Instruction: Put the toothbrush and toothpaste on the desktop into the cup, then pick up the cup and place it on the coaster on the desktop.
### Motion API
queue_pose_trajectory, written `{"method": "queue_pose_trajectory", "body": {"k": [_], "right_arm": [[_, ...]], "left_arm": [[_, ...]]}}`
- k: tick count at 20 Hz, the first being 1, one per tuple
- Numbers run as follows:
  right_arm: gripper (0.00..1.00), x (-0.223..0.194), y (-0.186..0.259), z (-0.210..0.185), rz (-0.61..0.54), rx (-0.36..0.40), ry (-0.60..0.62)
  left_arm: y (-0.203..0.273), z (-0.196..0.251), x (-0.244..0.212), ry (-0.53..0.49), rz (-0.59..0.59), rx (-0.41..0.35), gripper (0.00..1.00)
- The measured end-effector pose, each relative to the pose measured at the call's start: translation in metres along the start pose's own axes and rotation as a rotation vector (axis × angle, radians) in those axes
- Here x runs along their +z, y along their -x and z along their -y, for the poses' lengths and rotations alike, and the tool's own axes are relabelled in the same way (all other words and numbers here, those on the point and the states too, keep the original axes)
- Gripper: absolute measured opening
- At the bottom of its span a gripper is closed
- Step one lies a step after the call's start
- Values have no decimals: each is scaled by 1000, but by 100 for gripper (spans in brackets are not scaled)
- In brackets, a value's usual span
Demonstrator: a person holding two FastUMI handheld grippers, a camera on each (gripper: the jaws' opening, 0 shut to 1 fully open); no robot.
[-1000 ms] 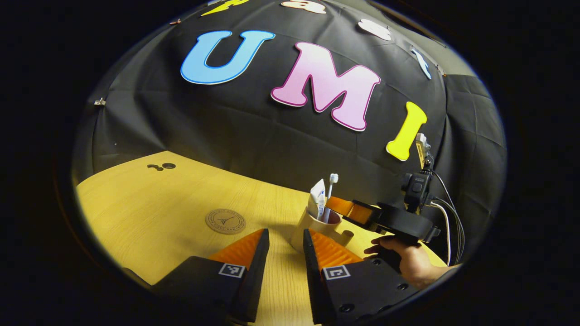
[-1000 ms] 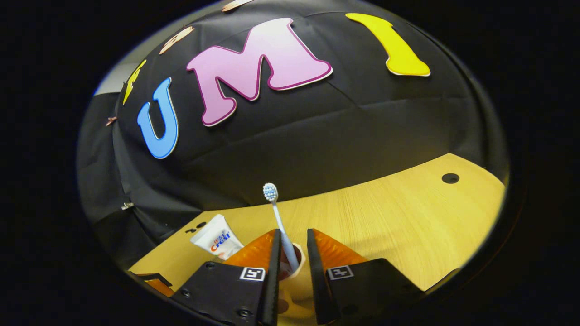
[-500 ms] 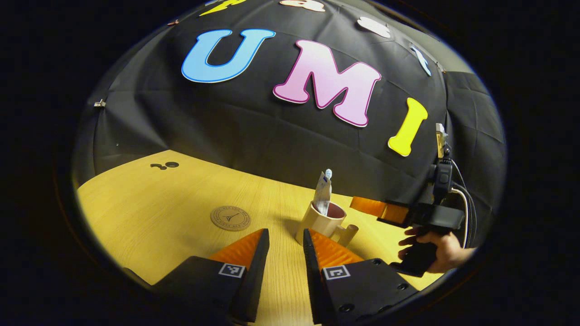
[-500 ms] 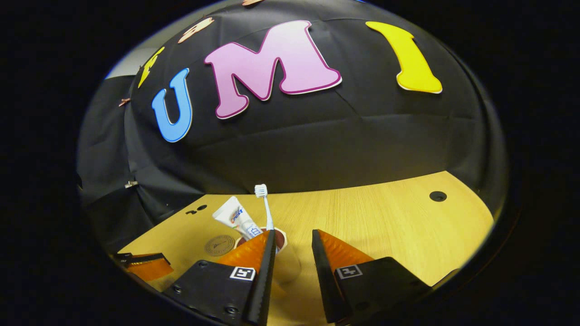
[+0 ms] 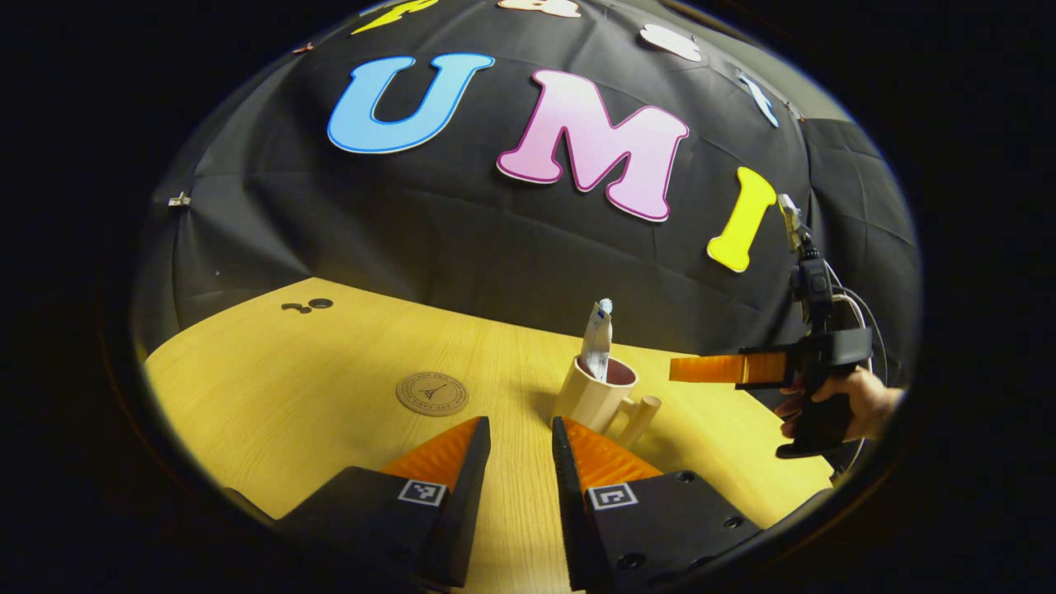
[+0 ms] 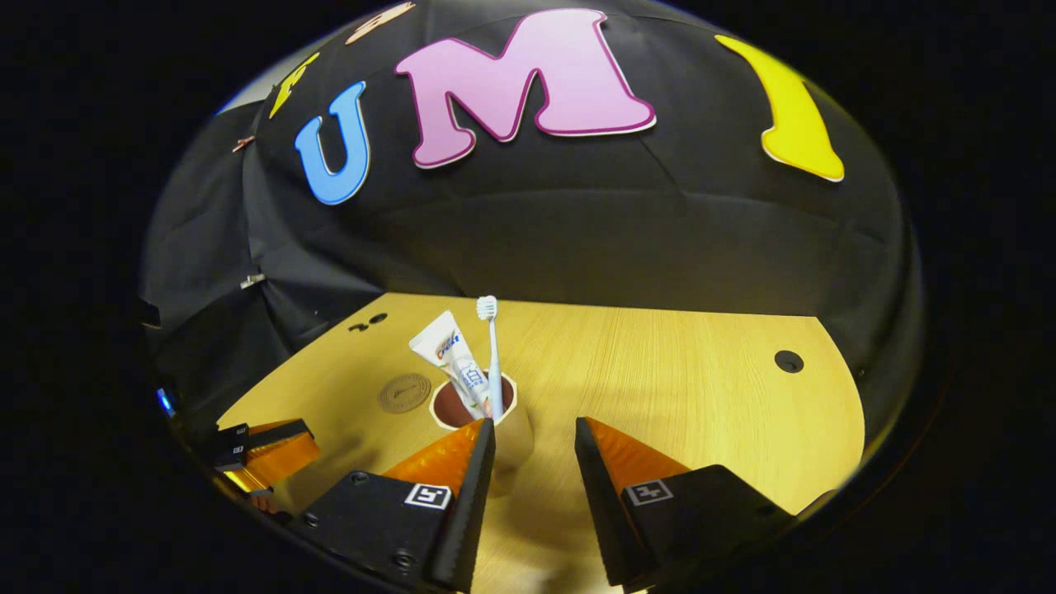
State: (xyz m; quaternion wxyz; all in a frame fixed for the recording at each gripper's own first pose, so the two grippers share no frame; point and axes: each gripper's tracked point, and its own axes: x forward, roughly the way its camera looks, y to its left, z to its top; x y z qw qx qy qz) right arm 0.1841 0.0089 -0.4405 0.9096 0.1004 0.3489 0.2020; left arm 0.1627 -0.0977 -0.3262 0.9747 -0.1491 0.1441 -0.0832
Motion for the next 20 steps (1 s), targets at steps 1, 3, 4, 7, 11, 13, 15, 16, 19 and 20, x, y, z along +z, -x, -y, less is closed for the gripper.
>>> {"method": "queue_pose_trajectory", "body": {"k": [1, 3, 4, 7, 11, 13, 15, 16, 19, 20], "right_arm": [[63, -5, 2, -3, -45, 9, 13], [67, -9, 6, -10, -119, 31, 24], [69, -15, 7, -15, -171, 47, 28], [72, -32, 8, -19, -299, 48, 67], [73, -55, 4, -28, -467, 70, 133], [73, -69, -5, -30, -526, 53, 161], [73, -75, -10, -33, -575, 47, 159], [73, -78, -14, -35, -594, 45, 169], [73, -83, -30, -37, -623, 27, 185], [73, -85, -35, -36, -634, 19, 183]], "left_arm": [[1, 0, -1, 0, 0, 2, 48], [2, -2, -3, 1, -3, 5, 48], [2, -2, -3, -1, -5, 7, 48], [8, -6, -2, -14, -6, 21, 48], [18, -9, -4, -13, -19, 37, 48], [24, -12, -6, -12, -29, 45, 48], [29, -16, -10, -11, -40, 51, 48], [32, -19, -11, -13, -48, 55, 48], [41, -26, -17, -26, -73, 71, 48], [44, -28, -18, -28, -79, 73, 48]]}}
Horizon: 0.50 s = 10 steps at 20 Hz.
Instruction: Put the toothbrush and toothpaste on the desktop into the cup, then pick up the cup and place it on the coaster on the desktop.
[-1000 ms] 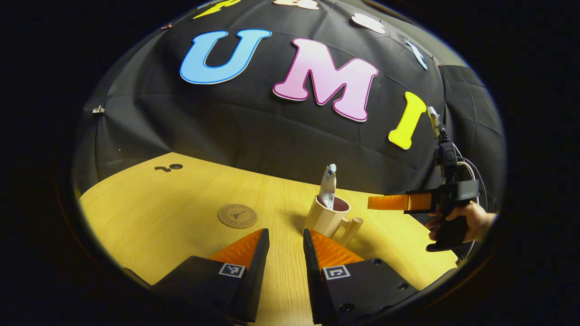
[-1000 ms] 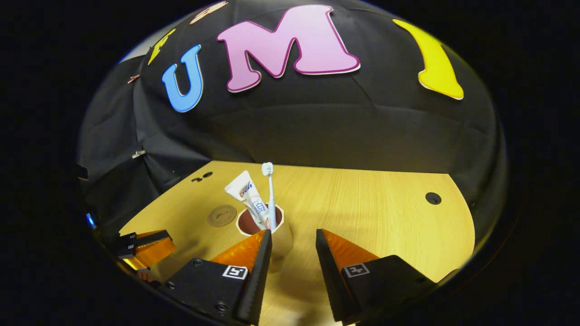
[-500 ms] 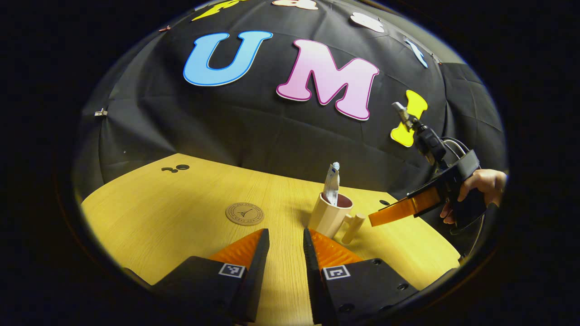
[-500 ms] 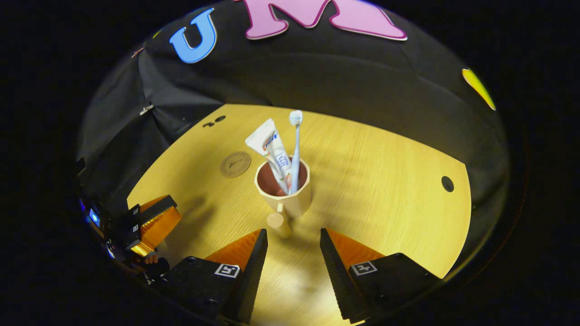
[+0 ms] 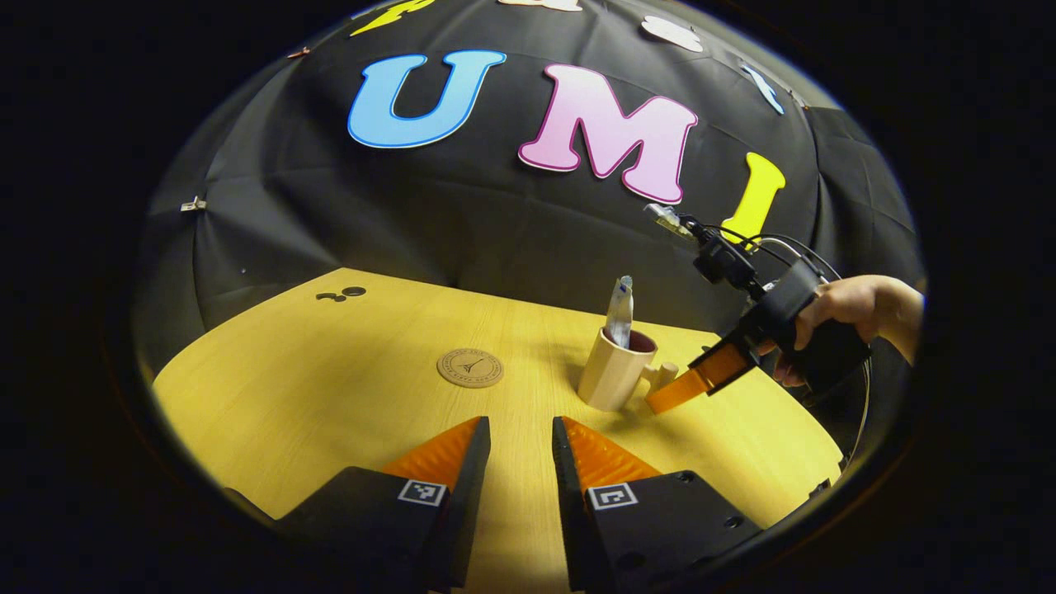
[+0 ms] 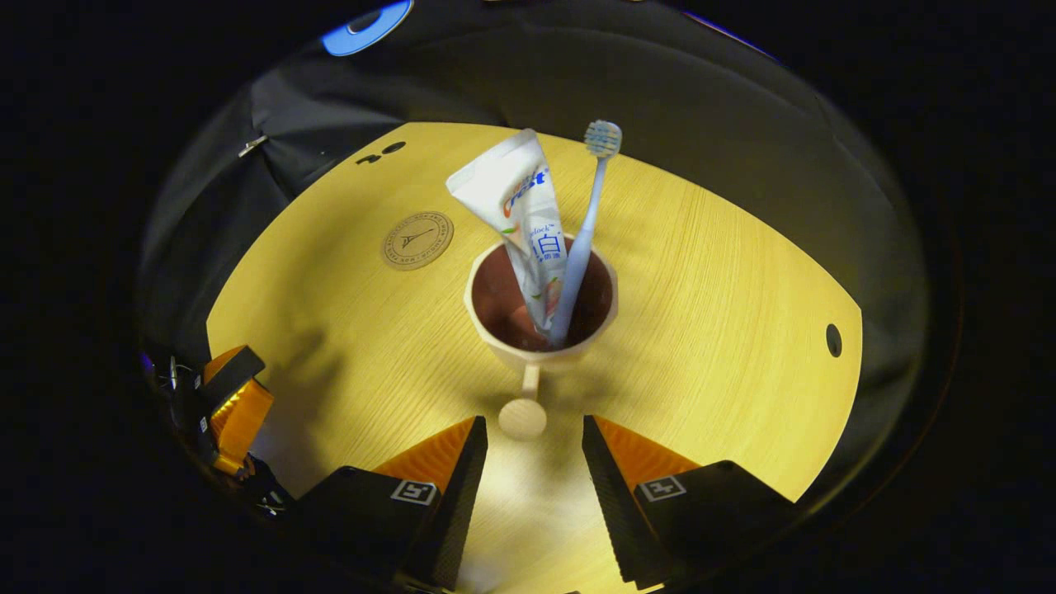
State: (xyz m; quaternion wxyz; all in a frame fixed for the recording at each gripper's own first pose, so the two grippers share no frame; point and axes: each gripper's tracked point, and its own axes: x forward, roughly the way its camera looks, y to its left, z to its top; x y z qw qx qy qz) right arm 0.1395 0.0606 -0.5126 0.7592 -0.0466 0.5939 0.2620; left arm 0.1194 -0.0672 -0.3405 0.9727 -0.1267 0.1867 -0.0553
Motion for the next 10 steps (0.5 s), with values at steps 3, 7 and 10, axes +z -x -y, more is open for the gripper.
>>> {"method": "queue_pose_trajectory", "body": {"k": [3, 7, 10], "right_arm": [[72, 4, -12, 0, -29, -18, 13], [72, 8, -25, -3, -64, -21, 22], [71, 6, -35, -2, -92, -40, 38]], "left_arm": [[4, -4, -3, -1, -12, 2, 48], [6, -11, -2, 4, -11, 12, 48], [6, -15, -1, 12, -10, 18, 48]]}}
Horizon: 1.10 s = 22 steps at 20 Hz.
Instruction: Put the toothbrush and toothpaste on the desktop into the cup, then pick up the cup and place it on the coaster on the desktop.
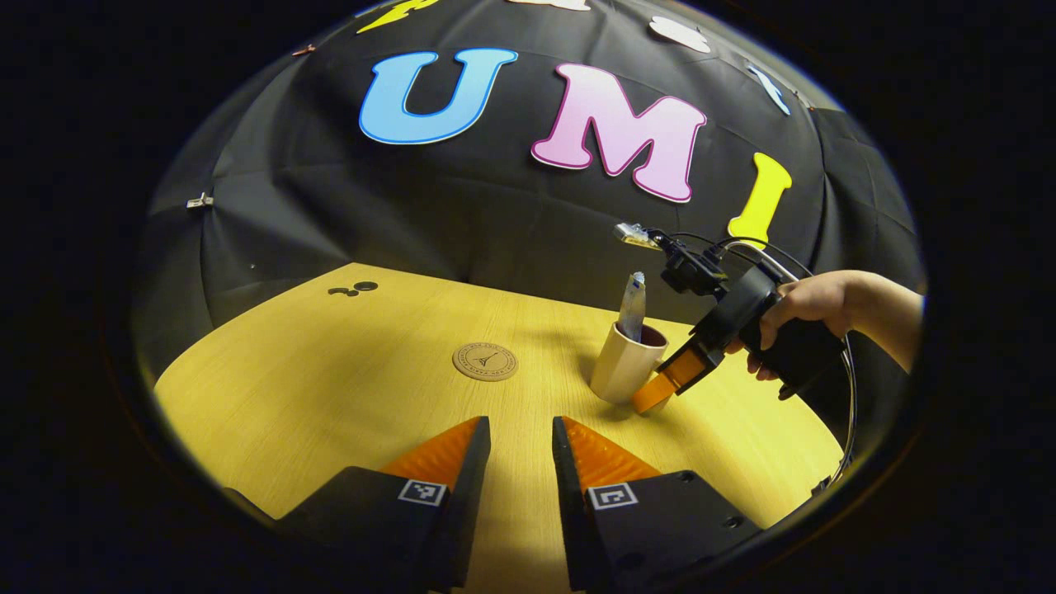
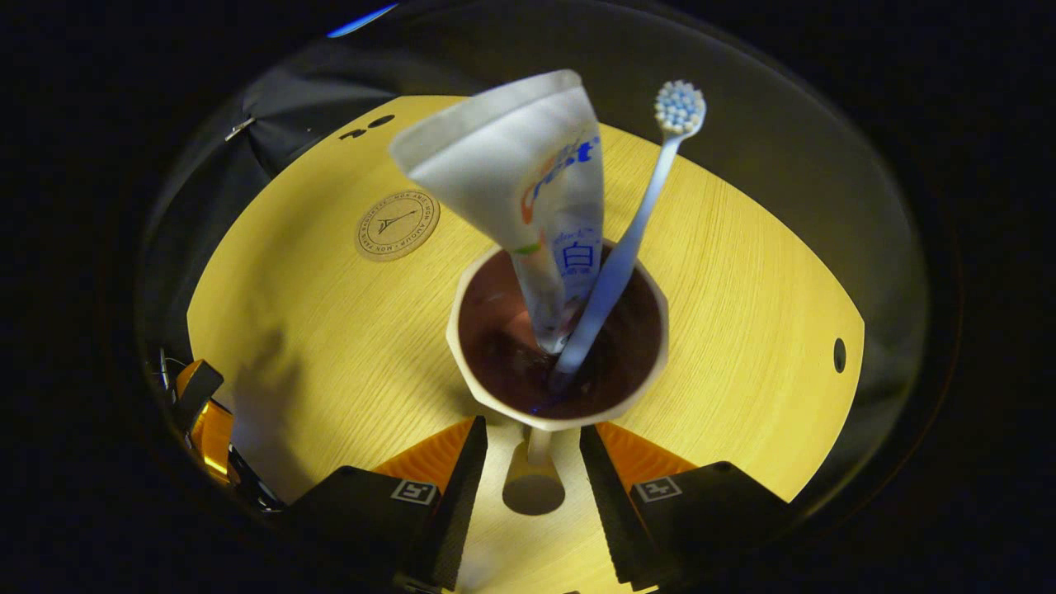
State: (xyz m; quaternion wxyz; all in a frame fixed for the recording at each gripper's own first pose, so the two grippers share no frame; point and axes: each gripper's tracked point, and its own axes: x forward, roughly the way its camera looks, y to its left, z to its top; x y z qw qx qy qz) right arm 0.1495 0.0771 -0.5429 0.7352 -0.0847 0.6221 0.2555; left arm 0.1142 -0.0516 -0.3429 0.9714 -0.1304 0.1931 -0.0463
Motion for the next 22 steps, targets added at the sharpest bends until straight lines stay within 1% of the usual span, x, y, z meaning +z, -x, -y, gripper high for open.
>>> {"method": "queue_pose_trajectory", "body": {"k": [2, 3, 4, 5, 6, 7, 8, 9, 10, 11, 12, 13, 16, 19, 20, 21, 22], "right_arm": [[70, 2, -3, 1, -6, -6, -6], [76, 3, -5, 3, -9, -12, -10], [69, 4, -7, 4, -17, -22, -19], [67, 4, -10, 8, -25, -36, -24], [60, 6, -12, 11, -34, -47, -29], [57, 5, -13, 11, -47, -48, -33], [51, 2, -16, 10, -64, -41, -39], [48, 2, -17, 9, -76, -40, -42], [34, 2, -18, 10, -72, -41, -41], [29, 3, -17, 10, -69, -40, -34], [30, 3, -17, 10, -66, -40, -27], [33, 3, -16, 10, -62, -42, -22], [33, 7, -12, 13, -46, -53, -19], [32, 21, -6, 7, -4, -32, -44], [36, 24, -5, 3, 0, -28, -41], [33, 29, -4, 0, 4, -28, -29], [33, 34, -3, -4, 10, -23, -21]], "left_arm": [[1, -3, -1, 6, 0, 4, 48], [1, -4, 0, 9, 0, 5, 48], [1, -6, 0, 11, -1, 7, 48], [1, -7, 0, 11, -2, 8, 48], [3, -8, 0, 10, -2, 10, 48], [3, -8, 1, 11, -2, 11, 48], [3, -9, 2, 11, -3, 11, 48], [3, -10, 2, 11, -2, 13, 48], [2, -11, 4, 11, -1, 14, 48], [3, -12, 4, 10, 0, 16, 48], [4, -13, 5, 9, 1, 18, 48], [3, -15, 6, 10, 3, 19, 48], [5, -19, 8, 18, 5, 24, 48], [7, -24, 8, 21, 5, 29, 48], [7, -26, 9, 21, 3, 32, 48], [9, -28, 8, 22, 2, 35, 48], [10, -29, 9, 24, 2, 35, 48]]}}
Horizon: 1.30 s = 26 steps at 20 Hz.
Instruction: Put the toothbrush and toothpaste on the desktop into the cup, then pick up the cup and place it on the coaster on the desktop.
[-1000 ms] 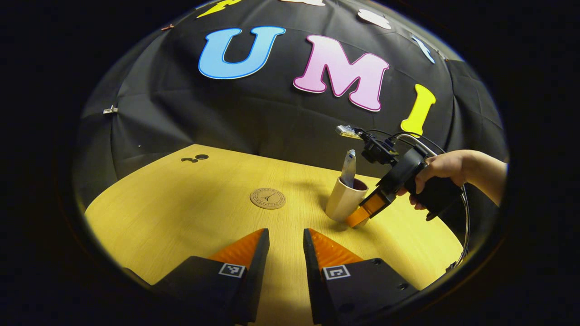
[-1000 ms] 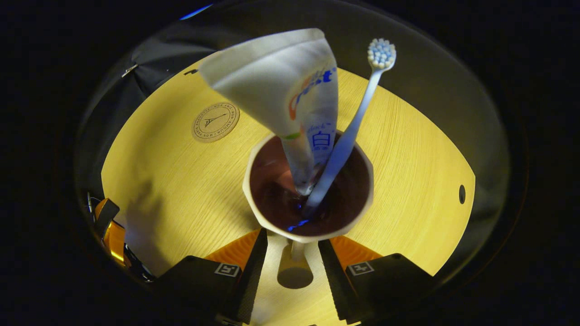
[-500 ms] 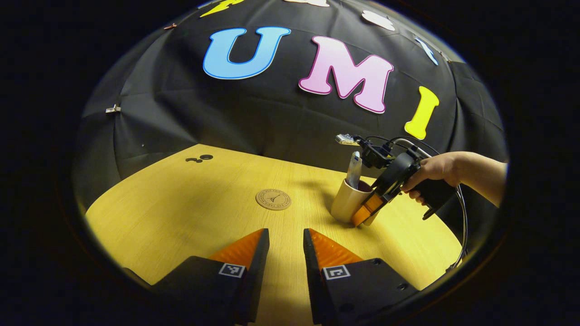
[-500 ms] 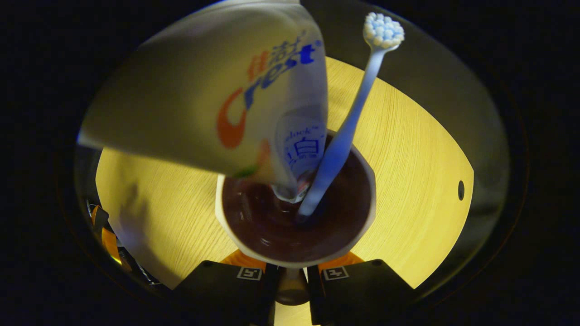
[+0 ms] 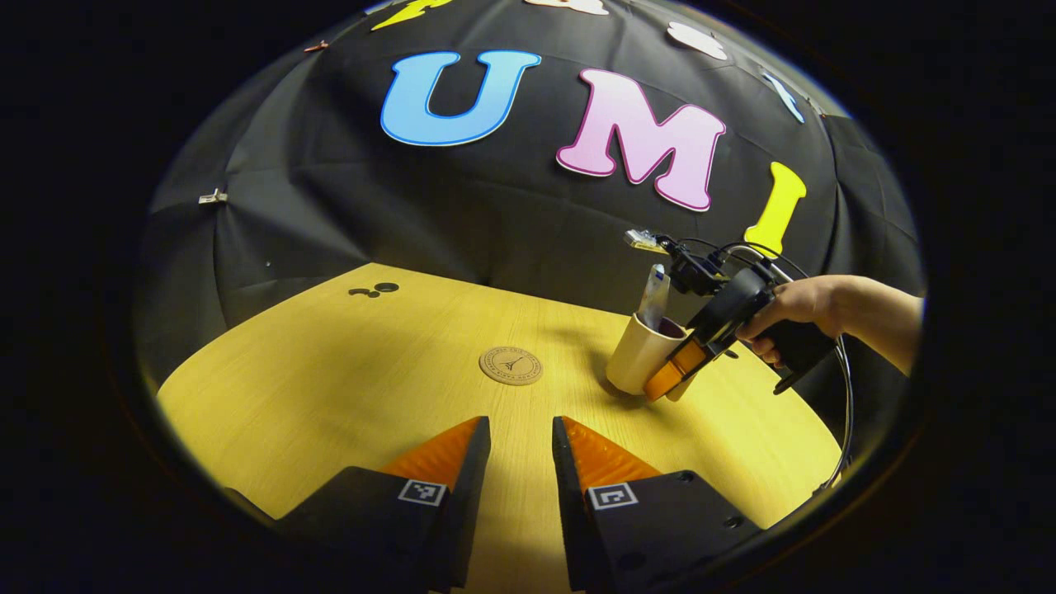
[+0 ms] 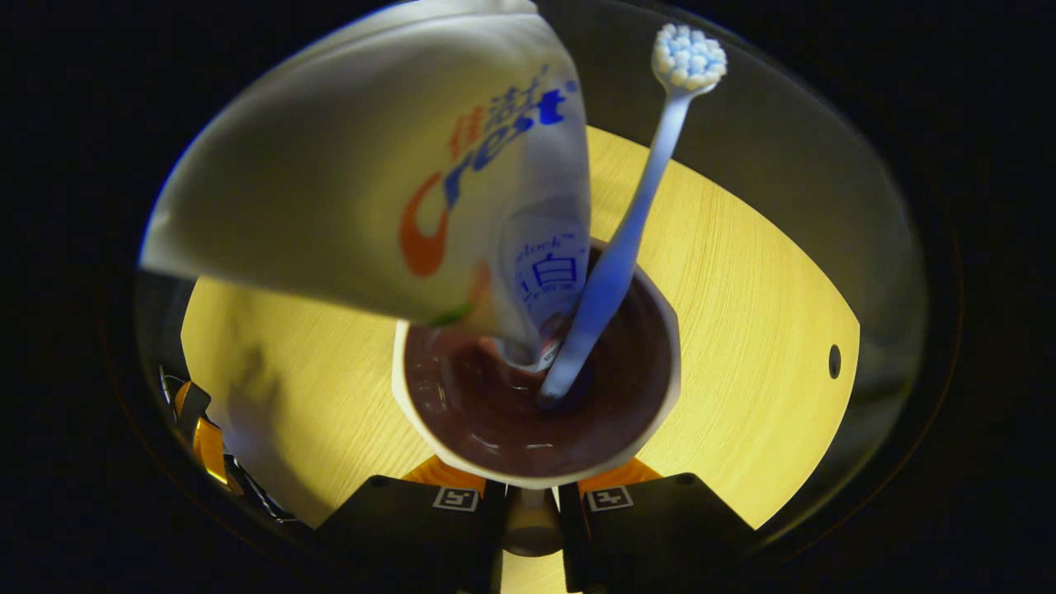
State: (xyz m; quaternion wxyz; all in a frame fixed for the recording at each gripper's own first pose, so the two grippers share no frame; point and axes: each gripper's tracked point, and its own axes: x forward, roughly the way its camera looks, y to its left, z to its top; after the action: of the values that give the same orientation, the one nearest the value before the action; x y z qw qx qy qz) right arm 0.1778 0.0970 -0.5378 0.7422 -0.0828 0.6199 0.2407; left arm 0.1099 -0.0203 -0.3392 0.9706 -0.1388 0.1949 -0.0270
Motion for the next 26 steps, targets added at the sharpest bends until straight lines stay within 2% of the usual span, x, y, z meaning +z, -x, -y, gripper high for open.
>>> {"method": "queue_pose_trajectory", "body": {"k": [6, 7, 10, 11, 12, 14, 15, 16, 17, 18, 19, 23, 25, 26], "right_arm": [[32, 32, 0, -41, 18, 48, 45], [36, 38, -1, -49, 22, 55, 53], [33, 54, -7, -71, 25, 73, 78], [28, 59, -9, -79, 25, 80, 86], [33, 65, -11, -87, 28, 88, 95], [32, 73, -15, -101, 25, 101, 117], [28, 77, -17, -107, 24, 104, 128], [32, 79, -20, -112, 20, 106, 136], [32, 82, -22, -116, 16, 109, 142], [28, 84, -25, -120, 12, 107, 148], [32, 85, -27, -120, 8, 101, 157], [33, 90, -37, -126, -4, 97, 166], [32, 92, -41, -126, -9, 89, 172], [28, 94, -45, -130, -11, 83, 176]], "left_arm": [[3, -8, 5, 8, 5, 3, 48], [4, -8, 5, 10, 5, 3, 48], [7, -14, 6, 15, 4, 5, 48], [8, -15, 6, 17, 5, 6, 48], [9, -17, 5, 18, 3, 8, 48], [12, -23, 3, 21, -1, 17, 48], [13, -26, 3, 23, -2, 23, 48], [14, -28, 4, 30, -2, 29, 48], [14, -30, 3, 39, -1, 35, 48], [15, -32, 3, 49, -1, 39, 48], [15, -34, 2, 58, -2, 43, 48], [15, -39, 1, 76, -1, 56, 48], [15, -42, 0, 79, -3, 61, 48], [14, -42, -1, 81, -4, 62, 48]]}}
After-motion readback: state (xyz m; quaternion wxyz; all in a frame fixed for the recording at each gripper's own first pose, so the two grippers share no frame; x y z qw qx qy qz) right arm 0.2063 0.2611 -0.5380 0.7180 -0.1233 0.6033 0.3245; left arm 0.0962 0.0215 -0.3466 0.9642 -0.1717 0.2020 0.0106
